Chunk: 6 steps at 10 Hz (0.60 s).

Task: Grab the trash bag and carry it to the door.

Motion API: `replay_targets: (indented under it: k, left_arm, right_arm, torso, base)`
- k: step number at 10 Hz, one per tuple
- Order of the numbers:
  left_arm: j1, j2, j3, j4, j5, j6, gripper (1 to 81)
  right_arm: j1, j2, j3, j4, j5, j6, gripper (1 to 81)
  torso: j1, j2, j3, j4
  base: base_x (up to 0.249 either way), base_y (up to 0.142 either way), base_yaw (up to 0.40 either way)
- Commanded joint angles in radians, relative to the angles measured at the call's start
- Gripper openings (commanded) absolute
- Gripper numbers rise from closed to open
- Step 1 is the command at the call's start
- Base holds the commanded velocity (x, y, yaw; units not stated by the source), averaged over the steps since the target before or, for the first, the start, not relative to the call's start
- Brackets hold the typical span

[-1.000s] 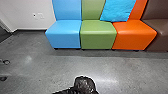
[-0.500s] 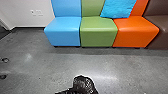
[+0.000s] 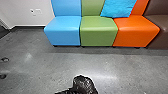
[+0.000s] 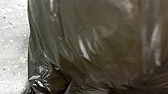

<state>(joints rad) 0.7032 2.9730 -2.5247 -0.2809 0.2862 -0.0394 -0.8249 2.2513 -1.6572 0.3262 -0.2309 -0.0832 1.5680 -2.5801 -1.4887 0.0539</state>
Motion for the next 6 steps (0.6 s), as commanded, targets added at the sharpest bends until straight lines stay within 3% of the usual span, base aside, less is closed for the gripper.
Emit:
replay_targets:
  k: [1, 6]
  left_arm:
    - [-0.069, -0.005, -0.006, 0.009, 0.061, 0.003, 81.1]
    - [-0.064, 0.0, -0.022, 0.026, 0.065, 0.003, 81.1]
  right_arm:
    - [0.149, -0.037, 0.025, 0.071, -0.058, 0.01, 81.1]
    - [0.141, -0.019, 0.034, 0.074, -0.059, 0.006, 81.1]
  torso:
    - [0.0, 0.0, 0.0, 0.0]
    - [0.0, 0.0, 0.0, 0.0]
  base:
    - [0.0, 0.0, 0.0]
    - [0.0, 0.0, 0.0]
